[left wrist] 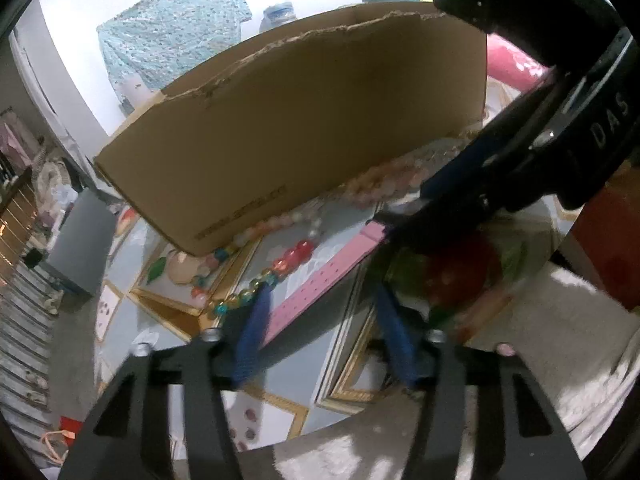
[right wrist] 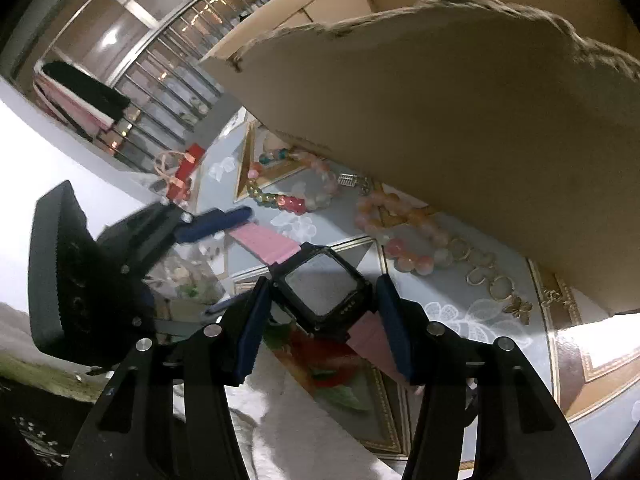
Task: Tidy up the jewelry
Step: 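Grasp the pink-strapped watch by its face with the right gripper, then carry the watch into the cardboard box and open the right gripper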
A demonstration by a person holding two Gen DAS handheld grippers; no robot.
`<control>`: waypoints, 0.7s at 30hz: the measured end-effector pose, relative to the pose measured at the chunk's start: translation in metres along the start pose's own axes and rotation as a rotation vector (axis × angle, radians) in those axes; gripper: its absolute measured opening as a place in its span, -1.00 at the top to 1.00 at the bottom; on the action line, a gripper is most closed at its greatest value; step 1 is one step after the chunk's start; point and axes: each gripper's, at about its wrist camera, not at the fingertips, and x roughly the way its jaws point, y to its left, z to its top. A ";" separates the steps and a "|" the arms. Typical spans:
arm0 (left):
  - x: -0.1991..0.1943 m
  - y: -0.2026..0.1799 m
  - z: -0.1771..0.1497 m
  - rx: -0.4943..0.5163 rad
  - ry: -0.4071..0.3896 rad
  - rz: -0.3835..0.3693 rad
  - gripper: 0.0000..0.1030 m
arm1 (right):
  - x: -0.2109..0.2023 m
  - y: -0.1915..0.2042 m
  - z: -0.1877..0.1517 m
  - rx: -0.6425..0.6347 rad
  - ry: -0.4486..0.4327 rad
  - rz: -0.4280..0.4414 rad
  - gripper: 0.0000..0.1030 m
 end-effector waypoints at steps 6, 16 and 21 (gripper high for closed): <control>0.009 0.026 0.010 -0.184 0.047 -0.114 0.67 | -0.013 0.001 -0.010 -0.022 -0.034 -0.022 0.02; 0.016 0.046 0.020 -0.369 0.097 -0.217 0.76 | -0.012 0.025 -0.042 -0.238 -0.109 -0.343 0.50; 0.008 0.046 0.016 -0.382 0.078 -0.184 0.84 | -0.018 0.024 -0.044 -0.234 -0.159 -0.404 0.95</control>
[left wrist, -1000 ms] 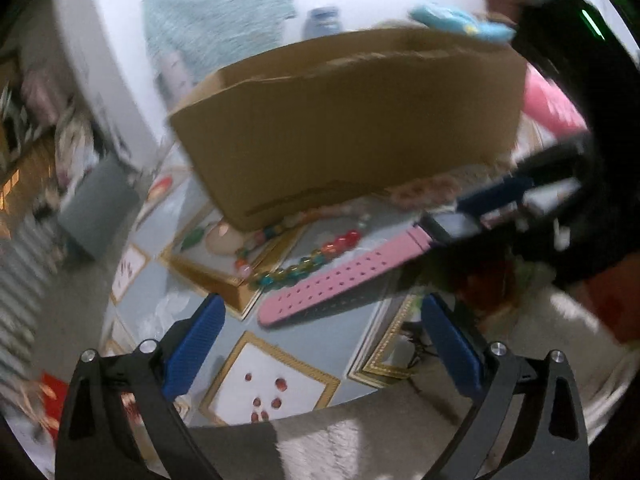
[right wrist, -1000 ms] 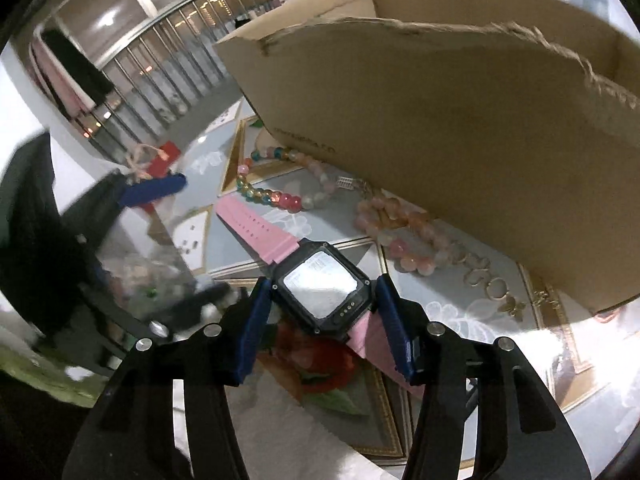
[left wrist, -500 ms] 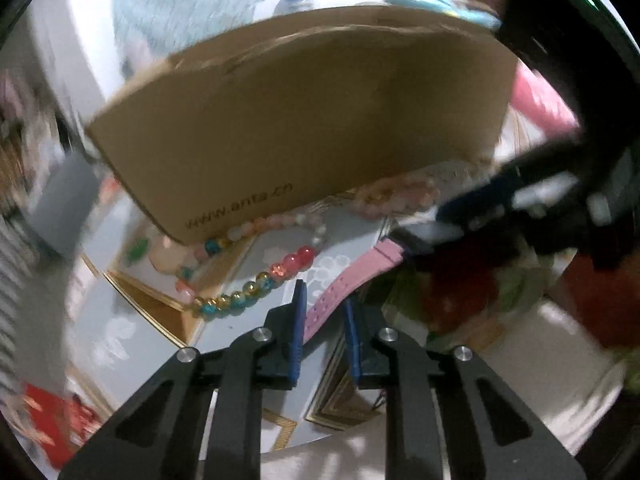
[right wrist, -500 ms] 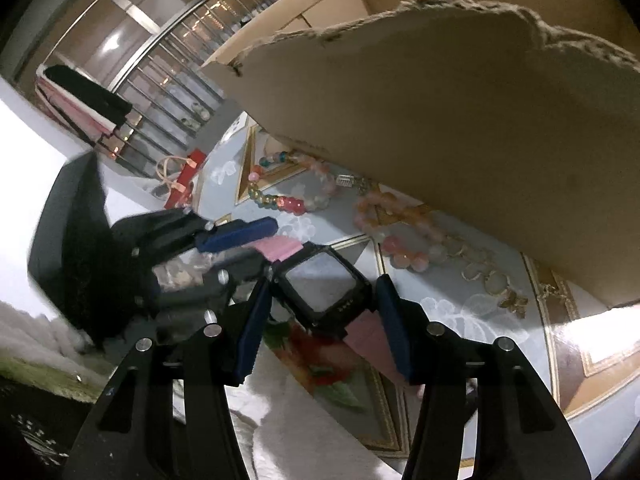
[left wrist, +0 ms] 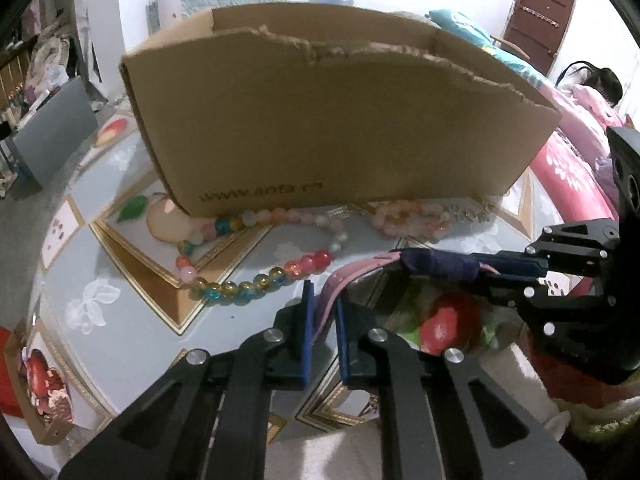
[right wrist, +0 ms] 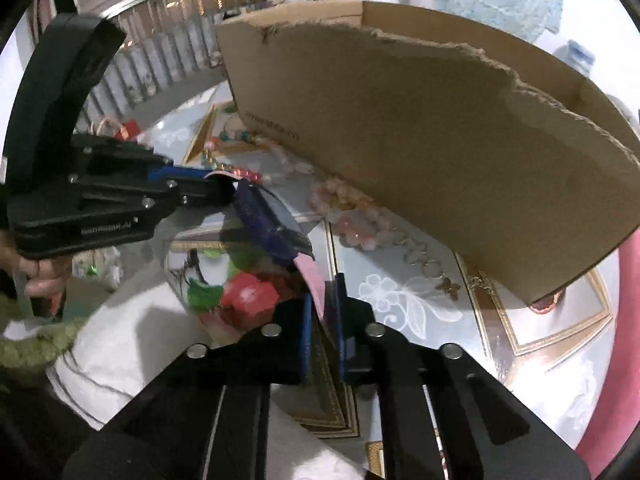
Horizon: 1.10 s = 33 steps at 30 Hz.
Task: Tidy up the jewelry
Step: 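Carry the watch into the cardboard box and open the right gripper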
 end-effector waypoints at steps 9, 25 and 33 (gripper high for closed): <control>-0.074 -0.015 0.018 0.016 -0.136 -0.015 0.92 | -0.066 0.001 0.015 -0.033 -0.173 -0.047 0.98; -0.001 -0.004 0.214 0.115 0.028 0.104 0.93 | 0.021 -0.158 0.185 0.197 0.212 0.167 0.98; 0.064 0.007 0.245 0.136 0.147 0.219 0.54 | 0.070 -0.190 0.202 0.258 0.307 0.122 0.60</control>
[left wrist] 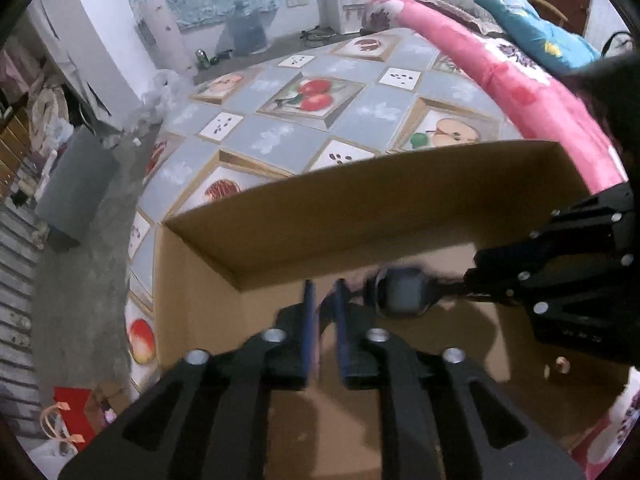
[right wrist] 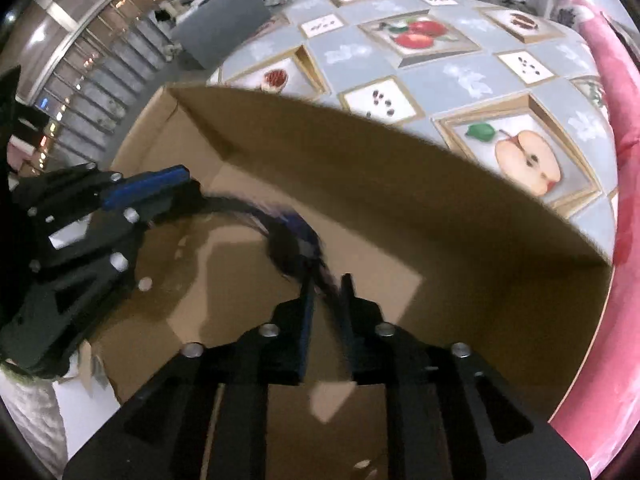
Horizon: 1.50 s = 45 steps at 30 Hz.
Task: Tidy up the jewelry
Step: 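Carry the watch into the cardboard box and open the right gripper, then move the left gripper over the multicolour bead bracelet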
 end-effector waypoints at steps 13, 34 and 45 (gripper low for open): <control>-0.067 0.019 0.013 -0.064 -0.260 0.175 -0.32 | 0.028 0.034 0.016 -0.094 0.135 0.171 0.57; -0.124 0.106 -0.116 -0.382 -0.356 0.142 -0.62 | -0.006 0.041 0.027 -0.002 -0.012 0.067 0.37; -0.118 0.089 -0.233 -0.414 -0.250 0.084 -0.79 | -0.102 0.100 -0.099 -0.040 -0.322 0.115 0.16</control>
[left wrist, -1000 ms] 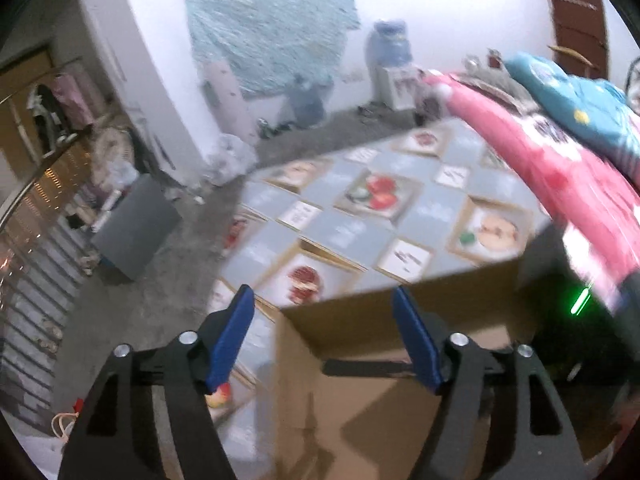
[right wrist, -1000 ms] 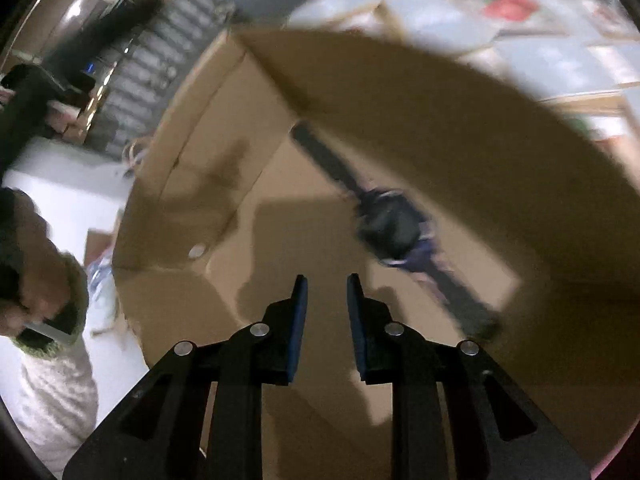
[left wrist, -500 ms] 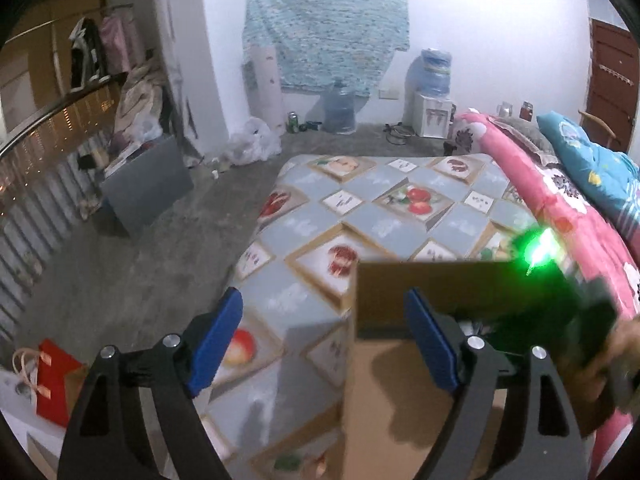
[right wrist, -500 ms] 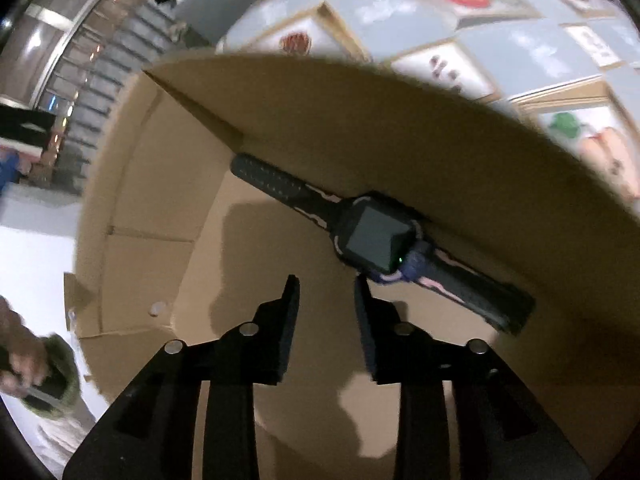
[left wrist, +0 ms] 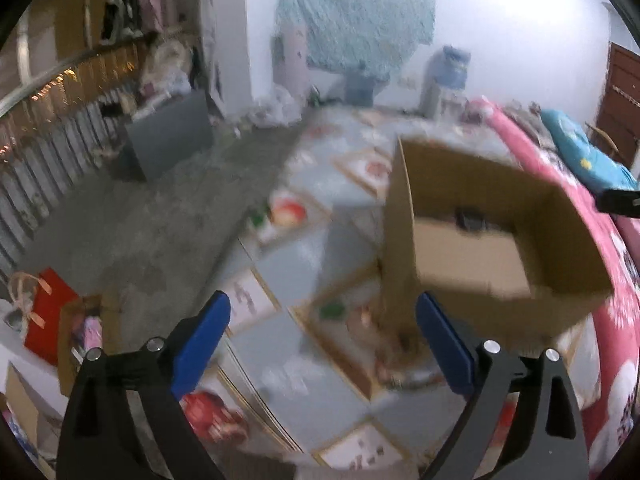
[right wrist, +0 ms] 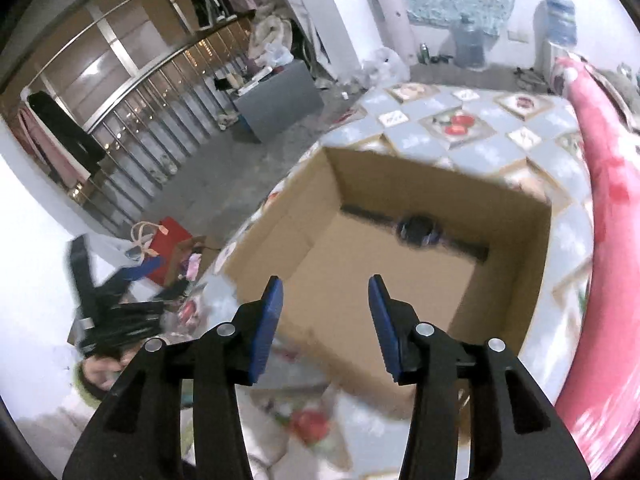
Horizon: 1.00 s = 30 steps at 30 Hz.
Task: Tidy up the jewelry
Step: 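Move the left gripper over the multicolour bead bracelet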
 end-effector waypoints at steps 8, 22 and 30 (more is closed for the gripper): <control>0.060 -0.037 -0.050 0.093 0.091 0.011 -0.79 | 0.053 0.007 -0.098 0.147 0.038 -0.044 0.06; 0.106 -0.064 -0.048 0.176 0.156 -0.014 -0.87 | 0.092 0.005 -0.146 0.170 0.028 -0.141 -0.31; 0.110 -0.063 -0.045 0.119 0.176 -0.033 -0.89 | 0.093 0.003 -0.146 0.152 0.011 -0.064 -0.56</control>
